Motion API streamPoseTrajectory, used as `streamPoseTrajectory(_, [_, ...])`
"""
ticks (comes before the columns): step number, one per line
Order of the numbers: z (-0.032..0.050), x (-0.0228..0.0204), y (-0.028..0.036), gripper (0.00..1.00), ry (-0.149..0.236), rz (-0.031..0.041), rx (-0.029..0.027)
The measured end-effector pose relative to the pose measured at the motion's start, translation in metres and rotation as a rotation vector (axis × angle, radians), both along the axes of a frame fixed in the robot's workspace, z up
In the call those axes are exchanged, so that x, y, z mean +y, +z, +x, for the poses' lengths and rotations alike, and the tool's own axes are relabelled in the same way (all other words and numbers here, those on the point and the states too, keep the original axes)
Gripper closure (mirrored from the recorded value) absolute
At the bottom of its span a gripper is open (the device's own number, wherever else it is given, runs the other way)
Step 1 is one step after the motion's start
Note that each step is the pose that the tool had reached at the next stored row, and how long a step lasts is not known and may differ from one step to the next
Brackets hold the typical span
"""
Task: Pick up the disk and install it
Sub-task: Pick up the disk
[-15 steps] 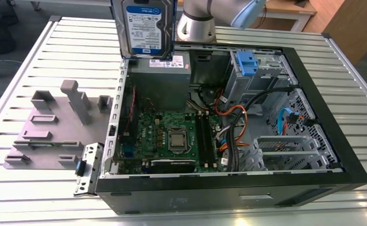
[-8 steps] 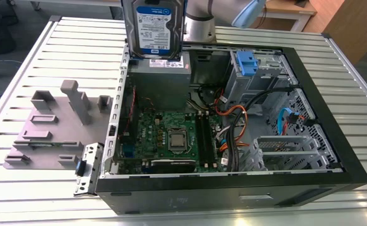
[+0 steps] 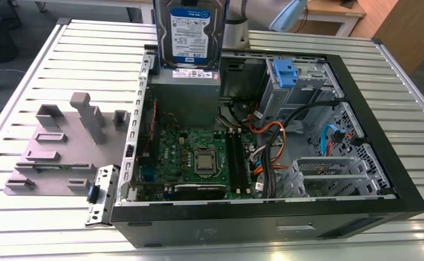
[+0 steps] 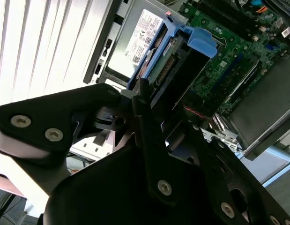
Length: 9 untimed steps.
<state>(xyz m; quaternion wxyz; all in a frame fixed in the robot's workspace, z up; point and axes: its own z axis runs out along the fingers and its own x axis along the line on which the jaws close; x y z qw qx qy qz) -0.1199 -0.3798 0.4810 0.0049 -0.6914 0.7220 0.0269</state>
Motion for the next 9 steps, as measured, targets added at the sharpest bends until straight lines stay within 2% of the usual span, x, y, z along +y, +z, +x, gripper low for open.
streamPoseTrajectory(9, [0.0204,0.0,-0.0001,0.65,0.0,0.0,0.0])
